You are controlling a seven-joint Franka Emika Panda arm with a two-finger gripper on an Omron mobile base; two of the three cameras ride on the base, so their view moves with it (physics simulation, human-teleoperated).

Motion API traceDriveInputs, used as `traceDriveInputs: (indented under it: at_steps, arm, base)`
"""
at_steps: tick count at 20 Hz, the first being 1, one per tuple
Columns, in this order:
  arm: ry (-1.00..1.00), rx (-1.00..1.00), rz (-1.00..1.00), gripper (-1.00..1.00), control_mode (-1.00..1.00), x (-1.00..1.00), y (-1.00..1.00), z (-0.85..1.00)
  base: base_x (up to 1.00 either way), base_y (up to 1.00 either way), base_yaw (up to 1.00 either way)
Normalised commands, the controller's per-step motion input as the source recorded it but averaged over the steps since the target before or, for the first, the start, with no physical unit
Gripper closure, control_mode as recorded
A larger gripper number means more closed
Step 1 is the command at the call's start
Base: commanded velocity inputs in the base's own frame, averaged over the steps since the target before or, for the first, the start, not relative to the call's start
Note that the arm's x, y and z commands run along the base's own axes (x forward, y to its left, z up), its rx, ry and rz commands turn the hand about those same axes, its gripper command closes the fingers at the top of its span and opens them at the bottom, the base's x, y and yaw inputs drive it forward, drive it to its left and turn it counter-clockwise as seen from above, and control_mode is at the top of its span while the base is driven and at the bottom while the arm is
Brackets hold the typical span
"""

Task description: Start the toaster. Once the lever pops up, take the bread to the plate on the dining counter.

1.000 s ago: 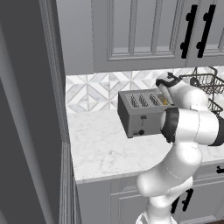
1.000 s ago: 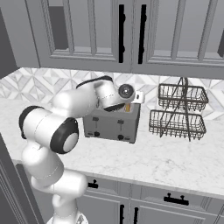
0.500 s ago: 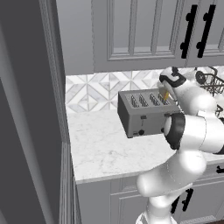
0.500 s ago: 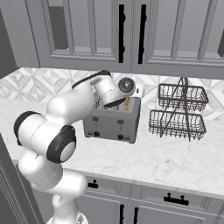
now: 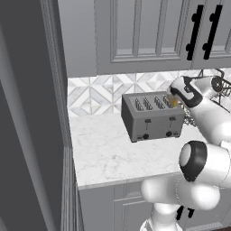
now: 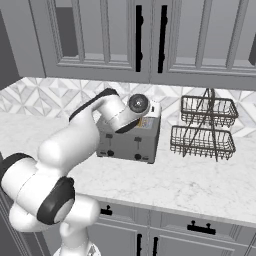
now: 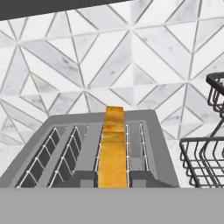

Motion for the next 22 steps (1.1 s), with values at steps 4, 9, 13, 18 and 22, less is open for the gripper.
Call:
traceDriveInputs:
  at_steps: [4, 9, 13, 18, 22]
  arm:
    - [0.0, 0.0, 0.0, 1.0, -1.0, -0.66, 0.17, 0.24]
    - [0.0, 0.0, 0.0, 1.0, -1.0, -0.79, 0.04, 0.33]
    - [0.0, 0.0, 0.01, 1.0, -1.0, -0.89, 0.0, 0.57]
    - [0.02, -0.03, 0.0, 1.0, -1.0, -0.96, 0.02, 0.64]
    - [0.04, -0.03, 0.0, 1.0, -1.0, -1.0, 0.32, 0.39]
  base:
    - [0.0, 0.0, 0.0]
    - [0.0, 0.0, 0.0]
    - [0.0, 0.0, 0.0]
    - [0.0, 0.0, 0.0]
    - [0.0, 0.0, 0.0]
